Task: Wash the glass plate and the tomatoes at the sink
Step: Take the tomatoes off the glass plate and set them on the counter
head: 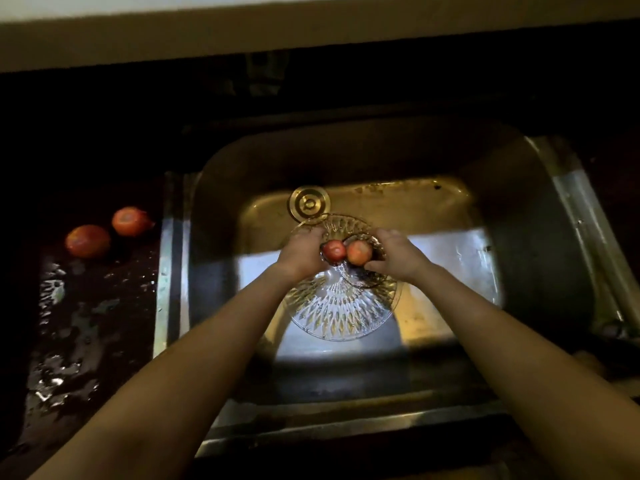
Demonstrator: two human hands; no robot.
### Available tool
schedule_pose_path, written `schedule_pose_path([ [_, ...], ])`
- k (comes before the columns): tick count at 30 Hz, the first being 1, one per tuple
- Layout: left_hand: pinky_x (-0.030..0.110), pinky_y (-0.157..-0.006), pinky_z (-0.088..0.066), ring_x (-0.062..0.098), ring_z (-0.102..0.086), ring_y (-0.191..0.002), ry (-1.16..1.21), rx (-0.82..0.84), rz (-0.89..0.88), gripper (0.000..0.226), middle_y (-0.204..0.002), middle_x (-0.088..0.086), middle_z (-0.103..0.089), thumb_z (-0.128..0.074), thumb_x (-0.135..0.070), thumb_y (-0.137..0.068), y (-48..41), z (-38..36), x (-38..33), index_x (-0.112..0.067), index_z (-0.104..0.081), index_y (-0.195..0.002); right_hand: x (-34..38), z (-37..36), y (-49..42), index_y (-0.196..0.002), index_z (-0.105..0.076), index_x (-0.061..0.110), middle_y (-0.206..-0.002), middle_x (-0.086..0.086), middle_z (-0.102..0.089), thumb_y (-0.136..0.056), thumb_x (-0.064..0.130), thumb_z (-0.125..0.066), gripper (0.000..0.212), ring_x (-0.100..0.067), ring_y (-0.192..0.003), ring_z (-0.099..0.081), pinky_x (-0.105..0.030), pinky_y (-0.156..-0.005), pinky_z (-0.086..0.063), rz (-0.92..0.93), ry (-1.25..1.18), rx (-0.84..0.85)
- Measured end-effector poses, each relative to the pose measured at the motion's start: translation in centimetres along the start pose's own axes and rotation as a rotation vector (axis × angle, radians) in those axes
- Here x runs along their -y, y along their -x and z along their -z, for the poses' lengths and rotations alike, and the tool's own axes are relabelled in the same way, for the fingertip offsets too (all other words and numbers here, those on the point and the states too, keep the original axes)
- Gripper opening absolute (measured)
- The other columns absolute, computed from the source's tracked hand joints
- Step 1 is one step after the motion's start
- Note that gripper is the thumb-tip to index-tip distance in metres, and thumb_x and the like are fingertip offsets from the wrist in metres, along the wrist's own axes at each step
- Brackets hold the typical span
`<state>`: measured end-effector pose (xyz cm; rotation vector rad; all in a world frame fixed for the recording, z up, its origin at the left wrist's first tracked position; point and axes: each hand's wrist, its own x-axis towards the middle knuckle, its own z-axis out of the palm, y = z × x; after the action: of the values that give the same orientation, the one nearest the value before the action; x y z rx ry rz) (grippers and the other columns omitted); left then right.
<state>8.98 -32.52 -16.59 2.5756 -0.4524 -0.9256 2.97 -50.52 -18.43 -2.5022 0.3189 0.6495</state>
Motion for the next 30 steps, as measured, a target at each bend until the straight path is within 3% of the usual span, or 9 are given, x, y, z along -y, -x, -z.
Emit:
schedule_pose_path([
  [7,0.041,-0.101,-0.040,0.034,-0.046,-0.118,-0.017,-0.023,0.041,0.065,-0.126,0.018,-0.049,-0.070,-0.011,-0.074,-2.3,-2.8,-0.2,-0.017,-0.043,-0.133,-0.5,-2.7,-1.6,-0.134,-0.040,0.011,-0.136,-0.012,-0.044,-0.072,0.028,-0.077,0.074,-0.030,-0.124,-0.043,-0.040,-0.100,-0.041,-0.026,-0.045,-0.097],
  [19,0.035,-0.092,-0.043,0.029,-0.051,-0.109,0.098,-0.105,0.029,0.052,-0.118,0.014,-0.055,-0.072,-0.010,-0.073,-2.4,-3.5,0.0,-0.016,-0.054,-0.121,-0.4,-2.9,-1.6,-0.126,-0.048,0.012,-0.126,-0.011,-0.048,-0.074,0.018,-0.074,0.058,-0.026,-0.116,-0.046,-0.027,-0.092,-0.037,0.041,-0.148,-0.121],
  [30,0.036,-0.098,-0.040,0.031,-0.046,-0.118,0.227,-0.238,0.071,0.058,-0.123,0.015,-0.051,-0.074,-0.010,-0.071,0.4,0.9,0.9,-0.017,-0.052,-0.125,4.7,1.0,-0.5,-0.130,-0.046,0.014,-0.128,-0.013,-0.047,-0.075,0.020,-0.073,0.061,-0.029,-0.118,-0.046,-0.040,-0.099,-0.043,0.117,-0.174,-0.120],
])
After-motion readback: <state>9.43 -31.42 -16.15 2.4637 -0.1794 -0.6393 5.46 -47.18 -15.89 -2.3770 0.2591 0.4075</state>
